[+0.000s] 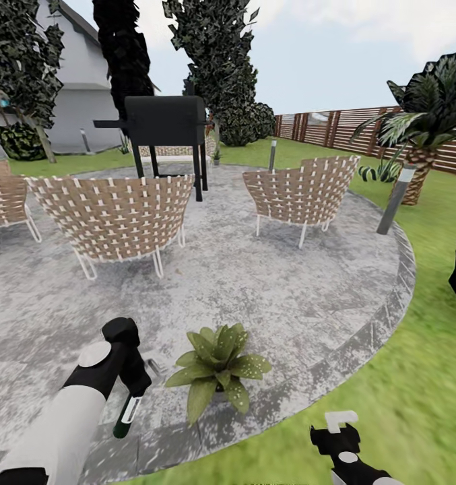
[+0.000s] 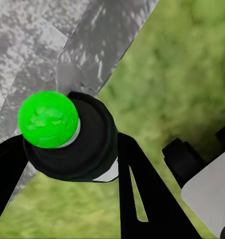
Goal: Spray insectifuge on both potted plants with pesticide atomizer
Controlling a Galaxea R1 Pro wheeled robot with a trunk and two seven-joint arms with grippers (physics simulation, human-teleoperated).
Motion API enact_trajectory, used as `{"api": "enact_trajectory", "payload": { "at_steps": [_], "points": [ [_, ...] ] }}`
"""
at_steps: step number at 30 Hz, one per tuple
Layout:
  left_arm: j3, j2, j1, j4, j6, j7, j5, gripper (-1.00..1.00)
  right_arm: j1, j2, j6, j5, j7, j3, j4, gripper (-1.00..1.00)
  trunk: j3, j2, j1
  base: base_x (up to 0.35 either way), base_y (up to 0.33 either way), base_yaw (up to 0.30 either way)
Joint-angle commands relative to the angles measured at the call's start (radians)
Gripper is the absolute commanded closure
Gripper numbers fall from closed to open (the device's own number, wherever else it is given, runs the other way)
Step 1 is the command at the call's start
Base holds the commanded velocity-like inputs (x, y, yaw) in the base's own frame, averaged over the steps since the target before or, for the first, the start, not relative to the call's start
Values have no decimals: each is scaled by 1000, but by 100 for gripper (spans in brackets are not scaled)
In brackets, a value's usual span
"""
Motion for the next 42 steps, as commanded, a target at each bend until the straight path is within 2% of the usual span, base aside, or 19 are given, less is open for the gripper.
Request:
{"api": "enact_trajectory", "payload": {
  "at_steps": [1, 14, 27, 34, 36, 38, 40, 42],
  "points": [
    [1, 0, -1, -2, 11, -9, -9, 100, -1, 0, -3, -11, -1, 9, 1, -100, -1, 0, 0, -2, 2, -267],
    [-2, 12, 0, -3, 7, -9, -9, 100, -1, 2, -3, -11, -2, 9, 1, -100, -1, 0, 0, -2, 2, -251],
    [3, 1, 0, 1, 9, -9, -8, 100, -1, -1, -4, -10, -3, 10, 1, -100, -1, 0, 0, -53, 267, -12],
    [1, -6, 2, 11, 10, -9, -7, 100, -1, -1, -4, -11, -2, 10, 1, -100, -1, 0, 0, 0, 100, -223],
    [2, -5, 16, 12, 9, -9, -7, 100, -1, -1, -4, -11, -2, 10, 1, -100, -1, 0, 0, 0, 3, -263],
    [1, -5, 52, 11, 5, -9, -6, 100, -1, -1, -4, -11, -2, 10, 1, -100, -1, 0, 0, 0, 1, -263],
    [3, -6, 76, 12, 4, -3, 16, 100, -1, -1, -4, -11, -2, 10, 1, -100, -1, 0, 0, 0, 0, -264],
    [6, -6, 79, 12, 4, 12, 58, 100, -1, -1, -4, -11, -2, 10, 1, -100, -1, 0, 0, 0, 0, -264]
  ]
}}
